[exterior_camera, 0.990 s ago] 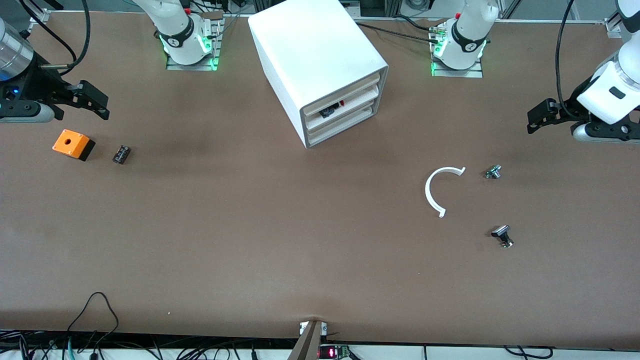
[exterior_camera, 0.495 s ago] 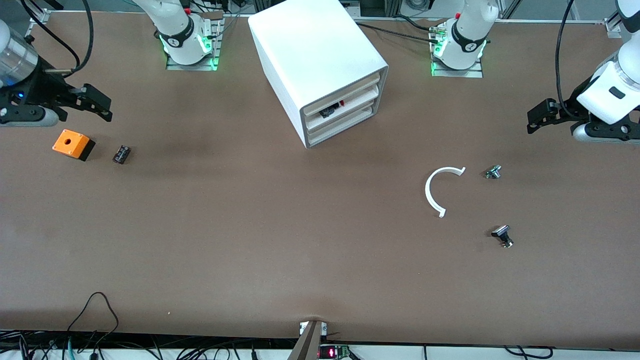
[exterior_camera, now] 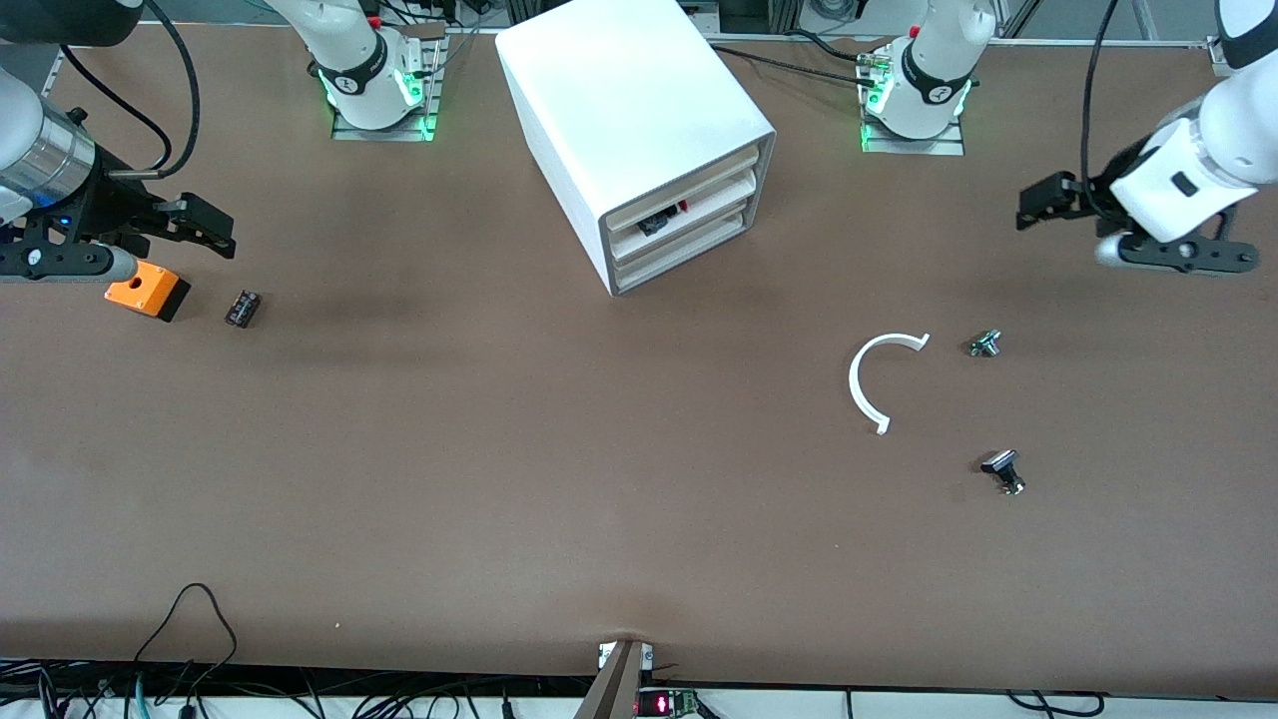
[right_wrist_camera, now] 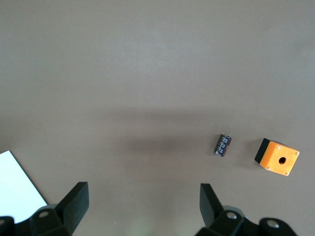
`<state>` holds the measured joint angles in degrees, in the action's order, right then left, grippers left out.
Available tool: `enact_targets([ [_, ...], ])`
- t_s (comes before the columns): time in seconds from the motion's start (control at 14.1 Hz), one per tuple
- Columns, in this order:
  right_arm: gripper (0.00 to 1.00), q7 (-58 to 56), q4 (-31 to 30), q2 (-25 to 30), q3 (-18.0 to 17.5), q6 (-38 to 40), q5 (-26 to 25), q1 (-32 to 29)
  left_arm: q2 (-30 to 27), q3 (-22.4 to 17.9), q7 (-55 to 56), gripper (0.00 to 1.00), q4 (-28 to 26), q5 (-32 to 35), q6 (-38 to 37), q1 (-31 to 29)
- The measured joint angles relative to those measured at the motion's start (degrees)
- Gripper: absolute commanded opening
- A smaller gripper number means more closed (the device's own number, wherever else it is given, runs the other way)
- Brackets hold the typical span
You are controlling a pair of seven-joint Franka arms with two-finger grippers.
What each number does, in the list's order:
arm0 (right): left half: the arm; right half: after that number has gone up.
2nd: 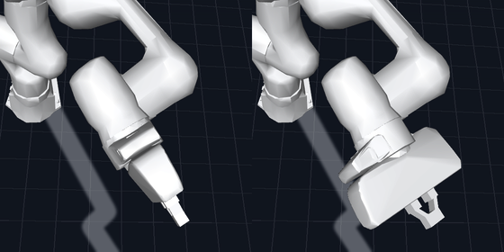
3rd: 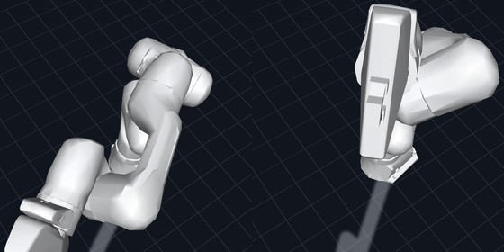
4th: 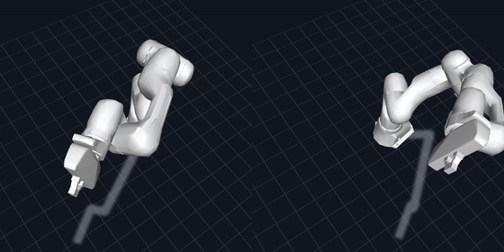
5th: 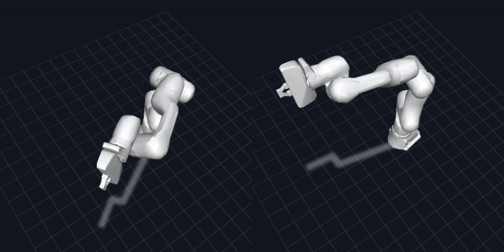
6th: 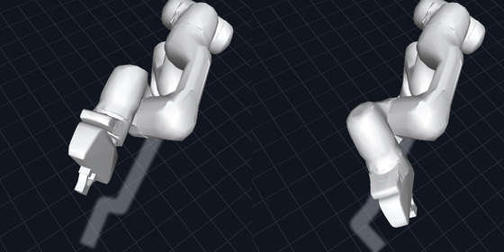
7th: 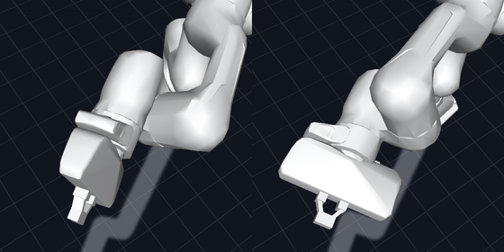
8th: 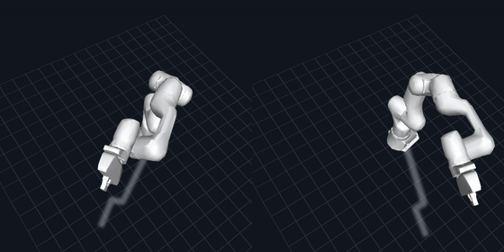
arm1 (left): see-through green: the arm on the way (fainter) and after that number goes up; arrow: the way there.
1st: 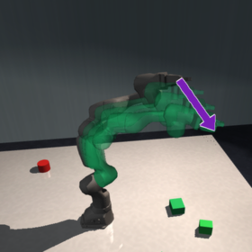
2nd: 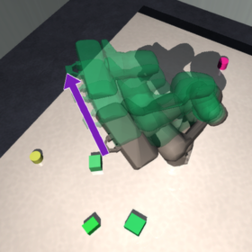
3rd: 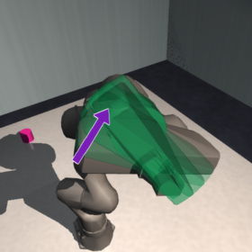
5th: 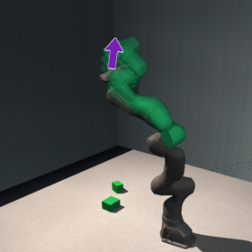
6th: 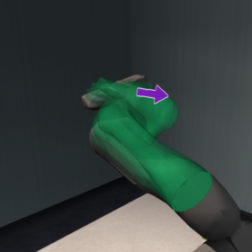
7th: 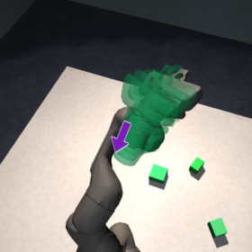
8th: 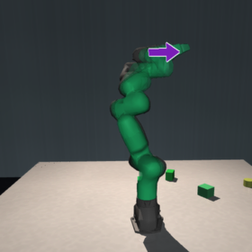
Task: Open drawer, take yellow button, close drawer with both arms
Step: 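Move the left gripper toward the white cabinet's drawer handle while the right gripper rises, then grasp the drawer front of the white cabinet with the left gripper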
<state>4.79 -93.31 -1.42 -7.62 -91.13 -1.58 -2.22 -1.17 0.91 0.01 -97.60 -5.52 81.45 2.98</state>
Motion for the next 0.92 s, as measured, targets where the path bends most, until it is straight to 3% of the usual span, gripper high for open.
enact_targets([
  [0.42, 1.00, 0.0, 0.0, -1.3, -0.9, -0.8, 0.1, 0.3, 3.8, 0.1, -1.8, 0.99, 0.0, -19.6, -13.6, 0.8],
  [0.92, 1.00, 7.2, 0.4, -6.1, -1.3, -4.4, 0.2, 5.7, 15.1, 1.7, -24.0, 0.97, -2.7, -32.2, -11.8, 0.6],
])
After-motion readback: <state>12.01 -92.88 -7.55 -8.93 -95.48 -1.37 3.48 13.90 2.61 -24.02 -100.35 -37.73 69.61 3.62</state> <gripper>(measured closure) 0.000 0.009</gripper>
